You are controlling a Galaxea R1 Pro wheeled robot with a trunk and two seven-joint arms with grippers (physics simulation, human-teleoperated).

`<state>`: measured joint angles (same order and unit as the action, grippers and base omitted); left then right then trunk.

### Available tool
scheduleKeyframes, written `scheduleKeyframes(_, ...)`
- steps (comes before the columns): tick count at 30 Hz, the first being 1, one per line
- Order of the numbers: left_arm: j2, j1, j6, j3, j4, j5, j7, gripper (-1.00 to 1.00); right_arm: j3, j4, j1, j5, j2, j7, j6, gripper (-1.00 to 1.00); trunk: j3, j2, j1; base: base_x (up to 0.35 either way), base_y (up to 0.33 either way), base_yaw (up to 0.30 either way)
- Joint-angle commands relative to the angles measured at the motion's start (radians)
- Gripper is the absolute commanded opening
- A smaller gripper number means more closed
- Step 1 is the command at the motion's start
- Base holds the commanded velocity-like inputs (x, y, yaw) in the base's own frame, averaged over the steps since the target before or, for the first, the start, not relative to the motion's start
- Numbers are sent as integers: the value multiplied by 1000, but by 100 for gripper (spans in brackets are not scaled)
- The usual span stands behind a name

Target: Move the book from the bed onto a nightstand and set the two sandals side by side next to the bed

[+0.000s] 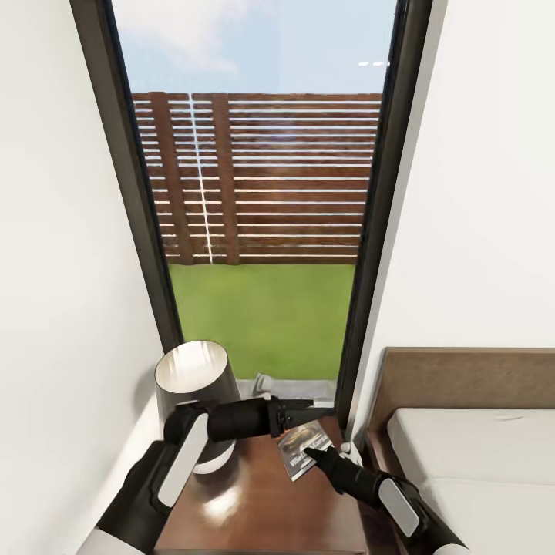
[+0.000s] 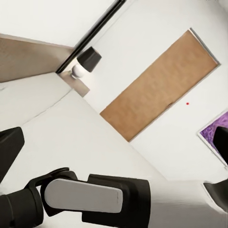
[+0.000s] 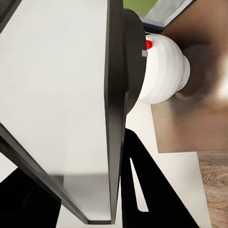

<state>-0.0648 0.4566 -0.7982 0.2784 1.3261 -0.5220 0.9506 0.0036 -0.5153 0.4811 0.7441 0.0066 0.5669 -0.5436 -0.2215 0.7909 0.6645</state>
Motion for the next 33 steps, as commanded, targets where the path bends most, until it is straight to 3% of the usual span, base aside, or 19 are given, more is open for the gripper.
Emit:
scheduleKeyframes(1,0,1,-6,0,3,-4,-1,100,0,0,1,9,0,-1,-7,-100,-1,1,0,0,0,0)
scheduleKeyframes(5,0,1,-8,-17,11,-3,-10,100,0,1,1,10,-1,-1,-8,-100,-1,1,0,0,0,0)
scheduleKeyframes(11,-1,1,-10,-32,-2,-8,-130,100,0,1,1,12,-1,0,-9,-100,-20,43,23,0,0,0)
scheduleKeyframes(33,-2,1,-10,-31,-4,-10,-138,100,1,1,1,12,-1,1,-9,-100,-89,197,108,0,0,0)
